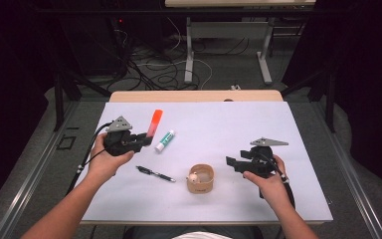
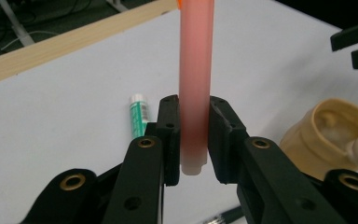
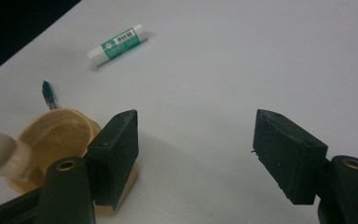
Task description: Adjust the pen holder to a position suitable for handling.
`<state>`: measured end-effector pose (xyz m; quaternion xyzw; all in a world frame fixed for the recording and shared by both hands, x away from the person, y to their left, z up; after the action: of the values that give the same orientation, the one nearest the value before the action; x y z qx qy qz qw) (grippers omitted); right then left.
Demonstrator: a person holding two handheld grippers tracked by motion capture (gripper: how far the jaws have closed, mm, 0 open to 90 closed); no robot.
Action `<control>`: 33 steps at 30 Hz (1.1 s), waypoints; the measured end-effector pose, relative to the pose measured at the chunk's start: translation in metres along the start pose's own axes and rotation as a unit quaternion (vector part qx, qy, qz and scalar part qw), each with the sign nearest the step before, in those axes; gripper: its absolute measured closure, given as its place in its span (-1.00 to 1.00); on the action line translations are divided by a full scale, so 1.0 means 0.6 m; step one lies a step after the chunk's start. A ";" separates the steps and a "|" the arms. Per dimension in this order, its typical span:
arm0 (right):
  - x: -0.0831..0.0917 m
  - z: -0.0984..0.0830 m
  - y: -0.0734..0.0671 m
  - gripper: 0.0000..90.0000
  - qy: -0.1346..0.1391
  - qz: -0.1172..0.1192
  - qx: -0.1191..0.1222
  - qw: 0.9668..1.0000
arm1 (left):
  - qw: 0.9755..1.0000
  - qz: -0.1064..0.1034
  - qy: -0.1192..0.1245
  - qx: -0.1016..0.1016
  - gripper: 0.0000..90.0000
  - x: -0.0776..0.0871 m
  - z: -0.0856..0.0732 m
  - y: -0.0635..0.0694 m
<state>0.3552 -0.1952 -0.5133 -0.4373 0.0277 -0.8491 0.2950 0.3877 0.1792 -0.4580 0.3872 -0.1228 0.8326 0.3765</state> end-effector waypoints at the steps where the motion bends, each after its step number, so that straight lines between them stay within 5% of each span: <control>1: 0.002 0.003 -0.004 -0.29 0.003 0.007 -0.004 1.000 | 1.000 0.000 0.006 0.000 0.70 -0.001 0.001 0.003; 8: 0.009 0.033 -0.028 -0.29 0.032 0.037 -0.012 0.999 | 0.998 0.000 0.059 0.008 0.70 -0.017 0.006 0.032; 15: -0.002 0.059 -0.054 -0.28 0.044 0.065 -0.006 0.997 | 0.996 -0.002 0.084 0.006 0.70 -0.036 0.002 0.059; 27: -0.028 0.090 -0.108 -0.25 0.063 0.109 0.006 0.992 | 0.998 -0.008 0.058 -0.018 0.69 -0.093 -0.018 0.094; 33: -0.042 0.099 -0.125 -0.19 0.065 0.136 -0.007 0.988 | 0.998 -0.002 0.043 -0.037 0.69 -0.113 -0.028 0.109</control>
<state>0.3758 -0.1075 -0.4722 -0.3752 0.1123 -0.8274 0.4024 0.3598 0.1065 -0.5134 0.3369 -0.1366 0.8426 0.3974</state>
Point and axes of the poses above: each handheld gripper's, and its own axes: x roughly backward along the jaws, z roughly out of its top, y roughly to its right, the point moved 3 cm from there along -x, roughly forward along the jaws, and after that the axes turned 15 degrees about -y, right-handed, at the moved point
